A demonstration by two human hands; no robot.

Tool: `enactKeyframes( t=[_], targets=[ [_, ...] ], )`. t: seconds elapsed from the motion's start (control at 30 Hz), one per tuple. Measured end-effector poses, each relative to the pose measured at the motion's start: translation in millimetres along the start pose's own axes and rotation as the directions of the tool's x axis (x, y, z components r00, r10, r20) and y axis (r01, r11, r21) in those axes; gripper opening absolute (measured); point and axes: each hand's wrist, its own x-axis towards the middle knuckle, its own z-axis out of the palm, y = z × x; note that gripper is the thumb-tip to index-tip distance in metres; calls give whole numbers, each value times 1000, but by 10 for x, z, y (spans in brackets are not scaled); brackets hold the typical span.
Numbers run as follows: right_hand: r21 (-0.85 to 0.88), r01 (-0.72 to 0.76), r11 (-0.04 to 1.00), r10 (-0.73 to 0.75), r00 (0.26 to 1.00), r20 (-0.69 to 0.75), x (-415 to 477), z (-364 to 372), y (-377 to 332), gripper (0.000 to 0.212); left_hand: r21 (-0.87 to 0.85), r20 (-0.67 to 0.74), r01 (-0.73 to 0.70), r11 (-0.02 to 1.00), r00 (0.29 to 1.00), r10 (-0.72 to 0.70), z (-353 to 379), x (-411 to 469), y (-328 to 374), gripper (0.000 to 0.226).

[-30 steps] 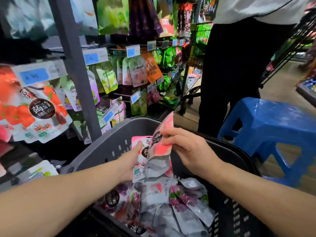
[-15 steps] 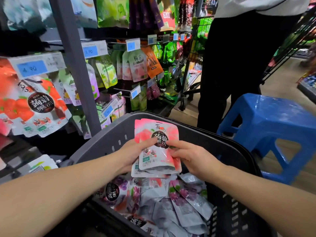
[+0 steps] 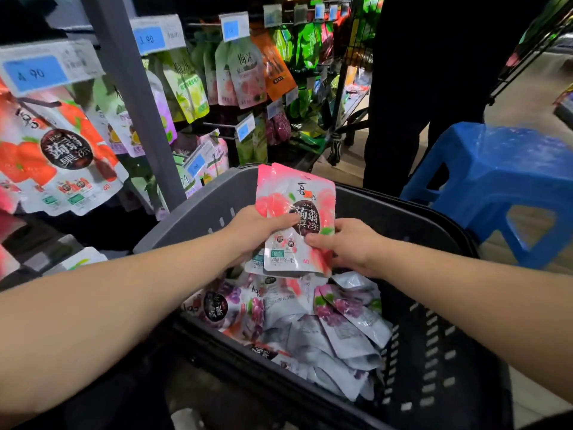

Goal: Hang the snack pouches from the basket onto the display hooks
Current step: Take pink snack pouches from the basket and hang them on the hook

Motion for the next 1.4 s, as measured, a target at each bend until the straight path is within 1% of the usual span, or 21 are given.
enactKeyframes(
  t=[0.07,0.13,0.17,0.23,0.27,0.33,0.37,0.43,0.47,0.5,0.57,0.63,0.7,0.77,0.83,0.97,1.07,1.2,1.27,1.33,1.4],
  targets=[
    [-54,43,998,-46,997,-55,19,78,17,20,8,23,22,1000,999,-22,-16,-6,-5,46],
    [-122,70,990,-80,993,-81,67,162,80,18,127,-9,33,991,999,-32,-54,17,-46,66],
    [-134,78,988,-89,993,-83,88,208,120,17,212,-32,35,977,999,-29,-100,45,-53,63],
    [-115,83,990,-89,994,-55,117,302,201,22,385,-44,53,921,998,-40,-202,53,-10,46],
    [-102,71,992,-75,997,-28,130,348,251,28,454,-40,58,889,998,-45,-260,47,24,46],
    [-51,-2,999,4,999,48,146,448,378,40,514,-32,73,855,997,-66,-423,48,42,44],
    [-15,-57,998,58,994,97,155,505,458,37,521,-36,87,849,996,-80,-500,31,33,44],
    [-44,-133,990,139,976,170,191,620,658,21,512,-76,131,849,991,-108,-653,46,-78,46],
    [-164,-124,979,154,970,189,209,667,745,20,492,-109,157,856,987,-118,-705,46,-129,45],
    [-333,-77,940,155,965,214,225,701,823,29,471,-130,163,867,985,-114,-738,54,-160,43],
    [-610,72,789,162,933,320,218,783,929,52,427,-143,147,892,985,-94,-734,86,-187,39],
    [-708,159,689,221,884,413,146,879,973,60,335,-167,121,934,984,-68,-690,133,-194,29],
    [-745,163,647,304,841,448,61,977,1028,63,262,-180,104,959,982,-57,-634,159,-184,20],
    [-755,151,638,349,818,458,5,1056,1097,54,263,-181,91,961,982,-44,-597,171,-199,22],
    [-767,112,632,369,826,425,-14,1087,1141,47,257,-184,89,962,982,-42,-584,180,-210,22],
    [-819,91,566,396,842,367,-10,1034,1164,45,262,-192,102,960,980,-52,-534,185,-207,18],
    [-812,75,579,409,834,369,-15,949,1115,38,242,-215,110,964,975,-57,-513,186,-193,15],
    [-760,2,649,409,842,351,-14,773,873,43,202,-220,90,975,975,-44,-517,216,-207,11],
    [-760,-15,650,407,851,331,-14,681,740,45,215,-243,70,974,970,-16,-525,225,-203,17],
    [-799,15,602,410,853,324,-17,619,634,51,245,-258,70,967,966,-5,-545,243,-201,26],
    [-848,81,524,395,859,326,0,589,562,50,247,-268,71,966,963,-2,-587,272,-219,29]
  ],
)
